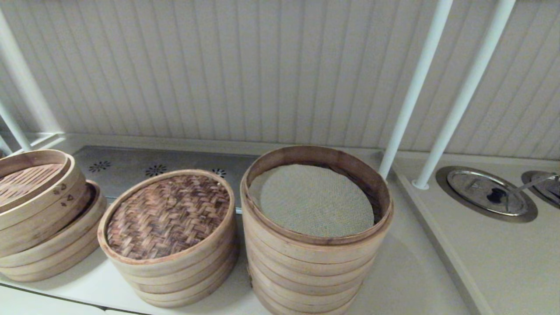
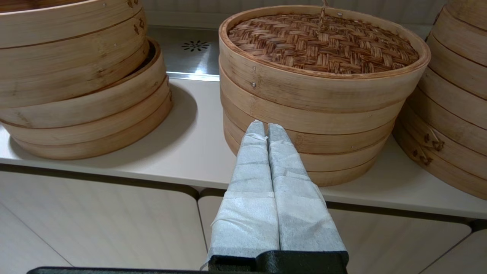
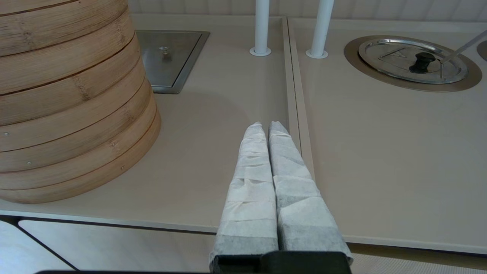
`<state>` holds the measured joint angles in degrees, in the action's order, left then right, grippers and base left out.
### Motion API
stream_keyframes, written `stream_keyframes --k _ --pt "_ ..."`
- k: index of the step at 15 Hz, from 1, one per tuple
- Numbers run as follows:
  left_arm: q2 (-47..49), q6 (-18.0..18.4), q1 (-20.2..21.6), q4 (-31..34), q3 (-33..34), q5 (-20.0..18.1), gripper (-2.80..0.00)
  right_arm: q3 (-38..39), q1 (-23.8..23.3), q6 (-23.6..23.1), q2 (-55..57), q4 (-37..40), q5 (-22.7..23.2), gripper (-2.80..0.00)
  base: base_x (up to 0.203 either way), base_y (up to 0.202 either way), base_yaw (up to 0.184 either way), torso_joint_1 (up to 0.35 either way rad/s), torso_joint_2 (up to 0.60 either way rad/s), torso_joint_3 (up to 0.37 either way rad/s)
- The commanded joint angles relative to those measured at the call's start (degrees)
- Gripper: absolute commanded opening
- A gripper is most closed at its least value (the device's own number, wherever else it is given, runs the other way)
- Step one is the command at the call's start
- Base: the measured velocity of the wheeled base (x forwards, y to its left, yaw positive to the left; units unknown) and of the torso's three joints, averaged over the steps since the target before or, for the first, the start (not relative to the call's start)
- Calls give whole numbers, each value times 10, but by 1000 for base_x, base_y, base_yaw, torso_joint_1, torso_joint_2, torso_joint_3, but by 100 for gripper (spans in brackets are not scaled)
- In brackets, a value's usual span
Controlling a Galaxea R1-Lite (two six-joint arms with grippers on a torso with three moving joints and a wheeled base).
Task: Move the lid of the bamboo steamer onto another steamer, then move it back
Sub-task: Pick up the steamer
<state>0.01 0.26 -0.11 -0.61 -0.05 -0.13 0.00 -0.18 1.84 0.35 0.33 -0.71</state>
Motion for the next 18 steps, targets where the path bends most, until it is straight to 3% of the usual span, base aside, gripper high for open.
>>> stream_keyframes --k 1,3,7,13,15,18 --pt "-1 1 0 3 -3 1 -280 1 0 0 1 0 0 -280 0 0 0 0 0 0" --pt "-1 3 0 3 -12 2 -280 1 -1 0 1 0 0 -280 0 0 0 0 0 0" --pt "54 -1 0 82 -186 -4 -280 1 -1 0 1 0 0 -280 0 0 0 0 0 0" --pt "321 -20 0 142 -351 -20 -280 1 -1 0 1 0 0 -280 0 0 0 0 0 0" --pt "417 -27 0 166 -400 -40 -280 1 -1 0 1 0 0 -280 0 0 0 0 0 0" --pt "522 -31 0 195 -443 -126 -280 1 -1 0 1 0 0 -280 0 0 0 0 0 0"
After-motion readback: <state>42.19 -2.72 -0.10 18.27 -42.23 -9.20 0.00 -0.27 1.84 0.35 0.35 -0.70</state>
